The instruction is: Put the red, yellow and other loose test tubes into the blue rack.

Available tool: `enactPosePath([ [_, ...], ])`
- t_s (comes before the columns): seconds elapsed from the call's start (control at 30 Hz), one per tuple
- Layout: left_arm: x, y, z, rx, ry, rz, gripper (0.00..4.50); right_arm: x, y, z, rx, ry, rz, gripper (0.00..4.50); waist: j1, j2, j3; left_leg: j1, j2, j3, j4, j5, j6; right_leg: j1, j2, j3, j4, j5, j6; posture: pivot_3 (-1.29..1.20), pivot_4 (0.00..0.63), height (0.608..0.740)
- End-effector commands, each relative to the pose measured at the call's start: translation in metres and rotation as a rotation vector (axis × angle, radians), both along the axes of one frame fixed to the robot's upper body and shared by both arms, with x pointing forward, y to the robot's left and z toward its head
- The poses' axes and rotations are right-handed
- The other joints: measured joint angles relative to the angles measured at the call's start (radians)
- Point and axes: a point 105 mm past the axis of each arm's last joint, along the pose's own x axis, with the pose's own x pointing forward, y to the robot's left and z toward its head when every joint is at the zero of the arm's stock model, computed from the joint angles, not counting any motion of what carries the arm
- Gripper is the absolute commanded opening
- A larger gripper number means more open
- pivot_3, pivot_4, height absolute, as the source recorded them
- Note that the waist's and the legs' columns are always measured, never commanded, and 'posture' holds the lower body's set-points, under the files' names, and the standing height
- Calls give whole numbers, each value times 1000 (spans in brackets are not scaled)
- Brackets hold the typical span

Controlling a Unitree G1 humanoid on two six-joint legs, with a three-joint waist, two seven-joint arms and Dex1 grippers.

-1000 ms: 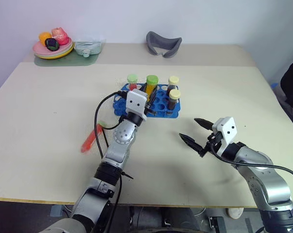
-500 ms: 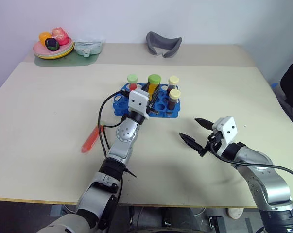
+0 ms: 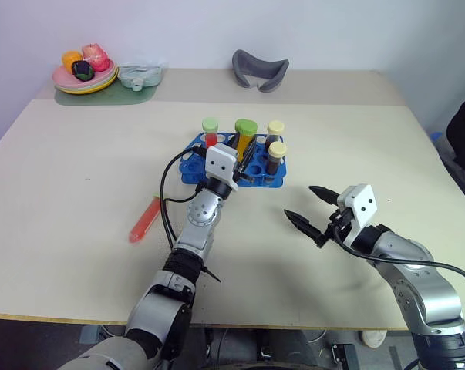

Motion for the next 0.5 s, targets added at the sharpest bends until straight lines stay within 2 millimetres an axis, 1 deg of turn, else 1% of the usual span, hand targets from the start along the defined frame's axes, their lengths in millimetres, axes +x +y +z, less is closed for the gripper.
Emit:
enactPosePath([
  [0.03,-1,0,5,8,-41,0,823,-2,4,15,8,-56,15,4500,0,0,0,0,0,0,0,0,0,0,0,0,0,0,0,0,150,735],
  [0.43,-2,0,-3,28,-54,2,823,-3,6,15,9,-53,22,4500,-1,0,0,0,0,0,0,0,0,0,0,0,0,0,0,0,150,735],
  [0.5,-1,2,-2,15,-51,10,1888,-3,7,15,10,-52,23,4500,-1,0,0,0,0,0,0,0,0,0,0,0,0,0,0,0,150,735],
])
